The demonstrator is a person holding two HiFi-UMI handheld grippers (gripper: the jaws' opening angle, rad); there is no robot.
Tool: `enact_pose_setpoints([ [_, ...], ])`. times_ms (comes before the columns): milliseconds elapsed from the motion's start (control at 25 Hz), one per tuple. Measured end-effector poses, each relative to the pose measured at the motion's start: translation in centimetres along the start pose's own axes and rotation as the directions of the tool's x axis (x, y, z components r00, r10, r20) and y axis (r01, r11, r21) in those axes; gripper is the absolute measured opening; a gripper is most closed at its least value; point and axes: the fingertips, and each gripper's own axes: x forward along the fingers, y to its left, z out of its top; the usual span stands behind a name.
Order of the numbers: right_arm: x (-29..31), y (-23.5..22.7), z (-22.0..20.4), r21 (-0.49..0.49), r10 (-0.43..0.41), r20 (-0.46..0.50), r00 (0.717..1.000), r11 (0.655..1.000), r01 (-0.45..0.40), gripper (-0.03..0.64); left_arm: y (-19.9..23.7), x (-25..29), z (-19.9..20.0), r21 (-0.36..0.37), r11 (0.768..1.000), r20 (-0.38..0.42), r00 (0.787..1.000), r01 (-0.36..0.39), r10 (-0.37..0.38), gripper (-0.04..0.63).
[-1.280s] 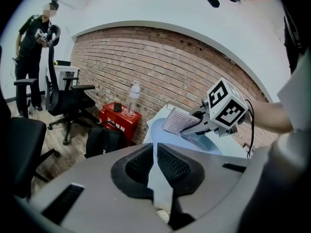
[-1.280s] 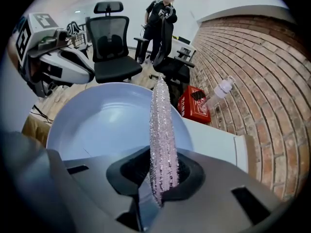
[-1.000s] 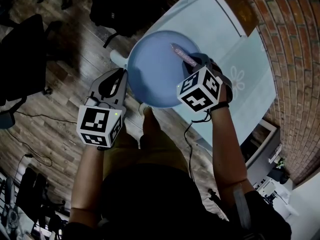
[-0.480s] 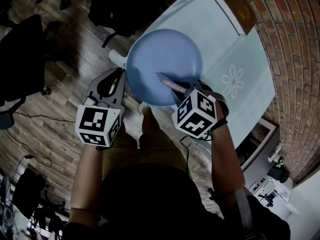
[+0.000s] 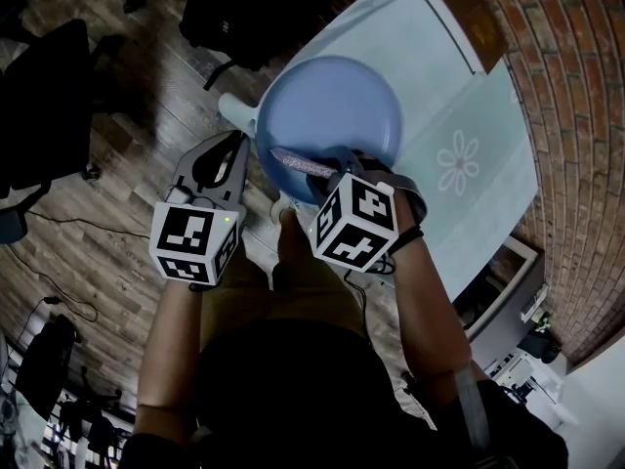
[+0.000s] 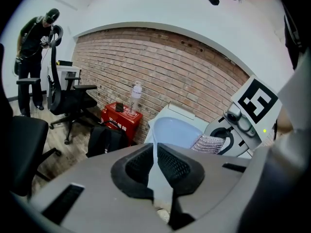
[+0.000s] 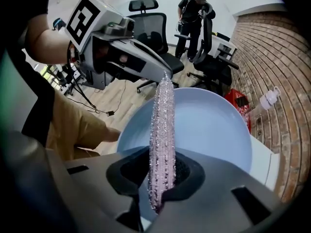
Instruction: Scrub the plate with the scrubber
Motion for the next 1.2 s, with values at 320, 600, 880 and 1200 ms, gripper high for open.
enact_pose_setpoints([
  [320, 0.4, -4.9, 1.8, 0.056, -0.144, 0.017, 0.989, 0.988, 0.143, 0.087, 0.5, -0.5, -0.3, -0.011, 1.000, 0.001, 1.000, -0.009, 0.009, 0.035],
  [600, 0.2, -10.9, 0.7, 0.082, -0.282, -0.032, 0.959, 0.955, 0.284, 0.087, 0.5, -0.6, -0.4, -0.012, 1.000, -0.001, 1.000, -0.010, 0.010, 0.035],
  [880, -0.5, -14.5, -4.1, 0.100, -0.342, -0.157, 0.927, 0.928, 0.359, 0.087, 0.4, -0.5, -0.4, -0.012, 1.000, 0.000, 1.000, -0.010, 0.010, 0.035],
  [1200, -1.0, -11.1, -7.5, 0.106, -0.220, -0.276, 0.936, 0.961, 0.257, 0.087, -0.6, -0.2, -0.6, -0.007, 1.000, -0.010, 1.000, 0.013, -0.013, 0.035],
])
